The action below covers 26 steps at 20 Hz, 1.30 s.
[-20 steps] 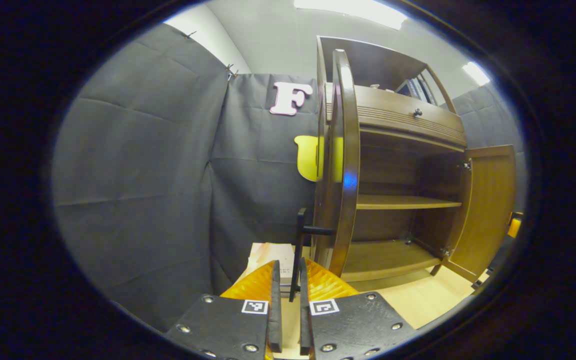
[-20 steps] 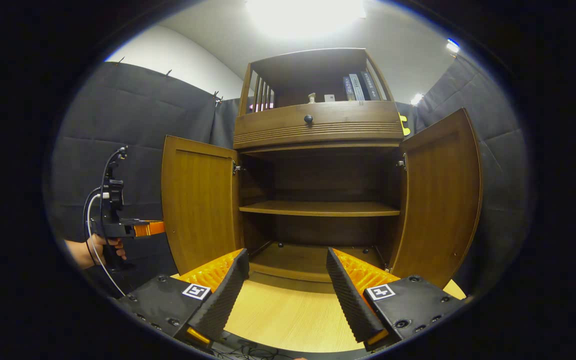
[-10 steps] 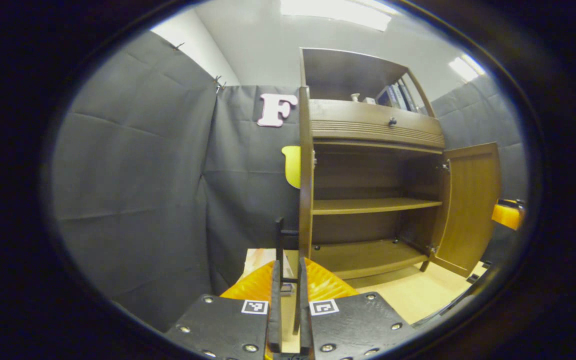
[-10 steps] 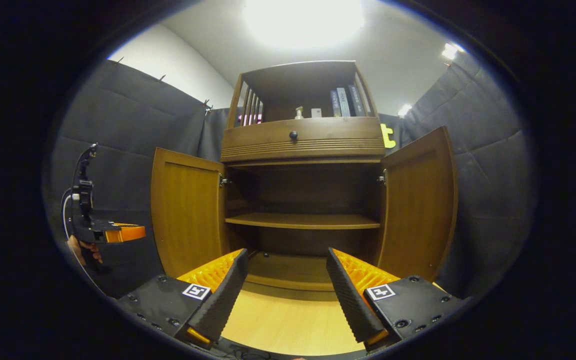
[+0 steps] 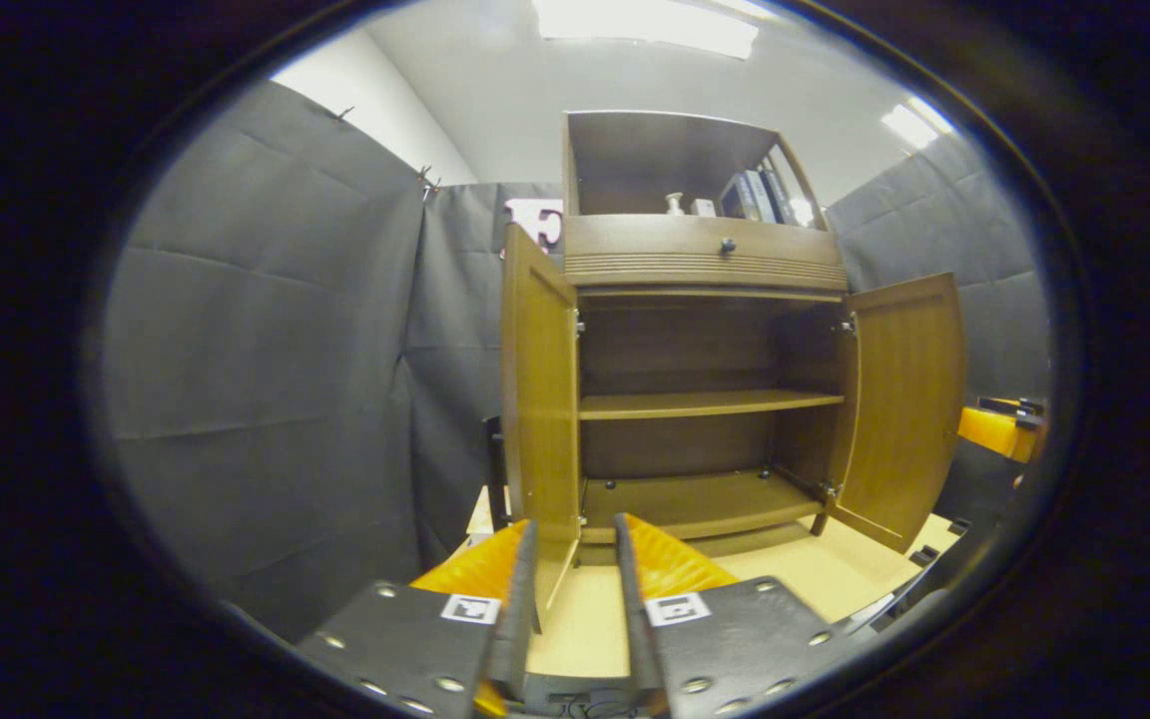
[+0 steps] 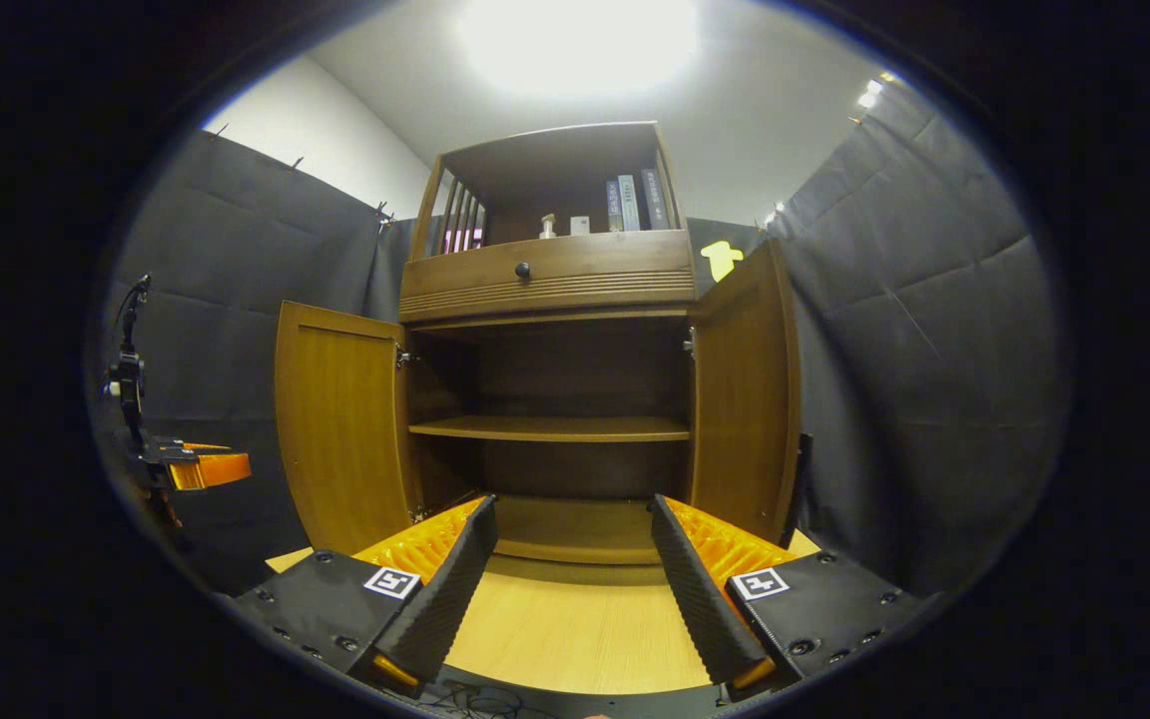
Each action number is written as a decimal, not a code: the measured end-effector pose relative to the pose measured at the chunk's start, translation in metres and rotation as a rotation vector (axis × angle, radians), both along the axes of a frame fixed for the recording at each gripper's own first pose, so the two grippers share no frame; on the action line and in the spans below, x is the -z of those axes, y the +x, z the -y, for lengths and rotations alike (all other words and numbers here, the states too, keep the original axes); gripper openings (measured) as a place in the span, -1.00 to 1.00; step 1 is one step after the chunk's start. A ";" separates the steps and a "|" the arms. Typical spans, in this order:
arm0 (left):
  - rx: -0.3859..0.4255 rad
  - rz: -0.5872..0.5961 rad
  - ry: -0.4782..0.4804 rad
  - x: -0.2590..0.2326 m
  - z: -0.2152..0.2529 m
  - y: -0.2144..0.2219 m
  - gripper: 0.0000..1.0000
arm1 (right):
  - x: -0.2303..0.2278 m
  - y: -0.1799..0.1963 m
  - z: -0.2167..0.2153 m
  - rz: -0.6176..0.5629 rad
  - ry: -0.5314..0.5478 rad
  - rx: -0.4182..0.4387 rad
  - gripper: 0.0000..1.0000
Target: Open the right door of the double-door shoe cabinet with the right hand, and open the left door with the left hand.
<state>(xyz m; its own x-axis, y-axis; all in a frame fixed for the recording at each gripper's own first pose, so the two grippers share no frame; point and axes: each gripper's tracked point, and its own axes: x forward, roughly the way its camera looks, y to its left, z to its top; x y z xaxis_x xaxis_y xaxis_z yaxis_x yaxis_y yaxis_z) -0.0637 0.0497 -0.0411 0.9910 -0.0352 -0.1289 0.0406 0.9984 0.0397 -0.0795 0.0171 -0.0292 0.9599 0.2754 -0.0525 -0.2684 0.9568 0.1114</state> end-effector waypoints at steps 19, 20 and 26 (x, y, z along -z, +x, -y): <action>-0.086 0.100 -0.004 -0.036 0.025 -0.049 0.89 | -0.008 -0.016 0.027 0.017 0.022 -0.013 0.89; -0.088 0.102 -0.006 -0.037 0.024 -0.048 0.89 | -0.010 -0.016 0.026 0.019 0.024 -0.014 0.93; -0.096 0.099 -0.015 -0.034 0.015 -0.044 0.90 | -0.012 -0.011 0.019 0.025 0.017 -0.018 0.90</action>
